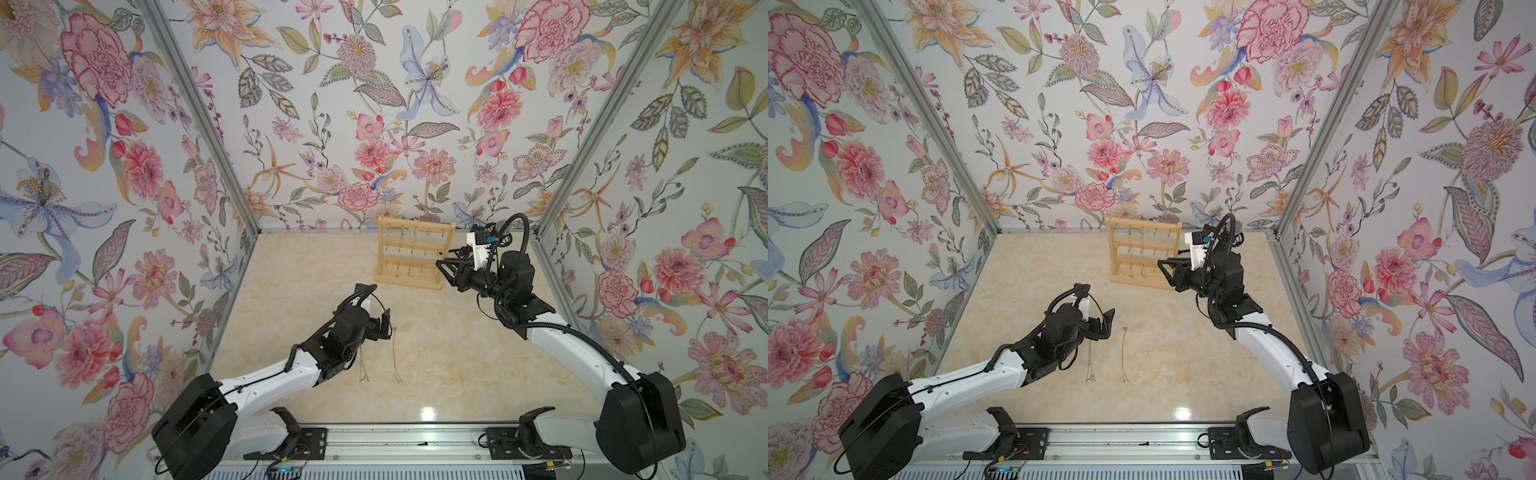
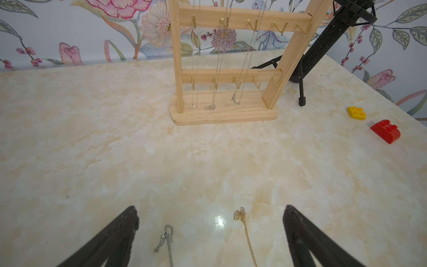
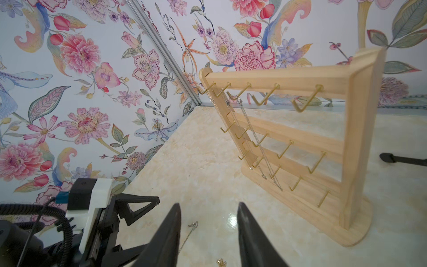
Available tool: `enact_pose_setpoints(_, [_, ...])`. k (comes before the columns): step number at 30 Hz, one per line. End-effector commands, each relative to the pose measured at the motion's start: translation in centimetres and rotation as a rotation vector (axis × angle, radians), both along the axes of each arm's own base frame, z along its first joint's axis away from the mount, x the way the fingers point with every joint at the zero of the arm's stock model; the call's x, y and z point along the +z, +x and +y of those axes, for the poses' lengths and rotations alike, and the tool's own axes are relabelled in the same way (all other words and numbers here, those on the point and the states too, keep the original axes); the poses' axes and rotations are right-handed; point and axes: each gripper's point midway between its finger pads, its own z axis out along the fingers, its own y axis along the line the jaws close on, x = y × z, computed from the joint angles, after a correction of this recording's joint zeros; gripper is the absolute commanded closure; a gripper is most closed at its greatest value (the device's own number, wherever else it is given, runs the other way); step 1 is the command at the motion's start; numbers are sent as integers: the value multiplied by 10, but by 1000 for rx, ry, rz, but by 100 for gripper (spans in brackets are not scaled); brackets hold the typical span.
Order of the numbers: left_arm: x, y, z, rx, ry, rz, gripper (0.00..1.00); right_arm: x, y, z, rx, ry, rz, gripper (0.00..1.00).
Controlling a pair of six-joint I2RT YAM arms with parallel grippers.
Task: Take the necklace off the jewelry display stand
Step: Take off the necklace from the stand.
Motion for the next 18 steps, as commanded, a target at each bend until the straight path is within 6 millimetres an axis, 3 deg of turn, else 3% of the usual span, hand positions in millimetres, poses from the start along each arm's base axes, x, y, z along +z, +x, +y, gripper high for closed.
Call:
enact_pose_setpoints(1, [13,1,-9,-60,-40,-60,1,6,13,14,-14,11,22,59])
enact_pose_setpoints(13, [18,-9,4,-43,-73,-100,1,4,66,48,-117,-41,22,59])
enact_pose_setpoints(18, [19,-9,3,-45,-75,-101,1,-4,81,51,-167,-86,1,63])
